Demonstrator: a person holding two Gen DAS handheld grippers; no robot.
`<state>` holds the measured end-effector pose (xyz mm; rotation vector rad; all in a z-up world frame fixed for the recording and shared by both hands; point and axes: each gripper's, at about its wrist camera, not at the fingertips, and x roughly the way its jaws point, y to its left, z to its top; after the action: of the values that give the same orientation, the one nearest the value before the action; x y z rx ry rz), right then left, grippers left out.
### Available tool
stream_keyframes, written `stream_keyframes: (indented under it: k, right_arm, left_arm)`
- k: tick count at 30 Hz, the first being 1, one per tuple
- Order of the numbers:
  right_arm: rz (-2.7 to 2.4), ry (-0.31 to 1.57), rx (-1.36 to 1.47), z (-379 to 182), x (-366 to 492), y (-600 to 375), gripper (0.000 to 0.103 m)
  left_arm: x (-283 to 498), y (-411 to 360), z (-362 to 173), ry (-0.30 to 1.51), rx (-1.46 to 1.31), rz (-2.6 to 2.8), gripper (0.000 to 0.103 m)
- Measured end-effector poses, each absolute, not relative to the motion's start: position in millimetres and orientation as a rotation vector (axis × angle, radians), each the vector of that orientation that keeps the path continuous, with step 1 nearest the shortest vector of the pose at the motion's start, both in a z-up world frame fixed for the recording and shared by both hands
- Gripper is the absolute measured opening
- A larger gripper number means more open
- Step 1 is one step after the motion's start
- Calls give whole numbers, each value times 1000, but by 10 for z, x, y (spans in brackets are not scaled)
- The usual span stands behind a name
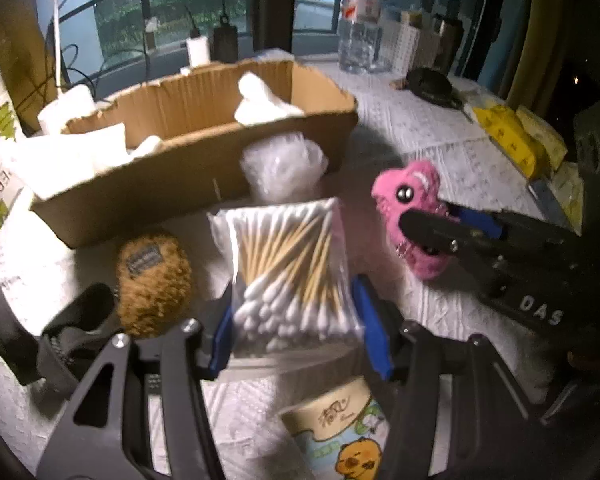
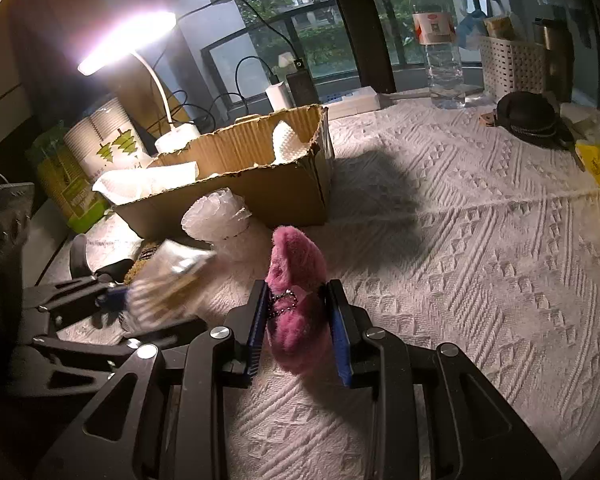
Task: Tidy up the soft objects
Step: 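Grasp the cotton swab bag with the left tool while the right tool holds the pink toy, then carry the swab bag and pink toy over the box with both tools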
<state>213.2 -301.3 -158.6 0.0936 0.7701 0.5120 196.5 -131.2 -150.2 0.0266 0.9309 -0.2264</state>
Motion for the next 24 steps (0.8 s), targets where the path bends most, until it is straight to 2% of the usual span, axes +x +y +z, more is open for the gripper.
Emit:
stream_keyframes:
  k: [24]
  right_arm:
    - [524, 710, 29, -1233, 2003, -2746, 31]
  left_arm:
    - [1808, -895, -918, 759, -23, -215, 55]
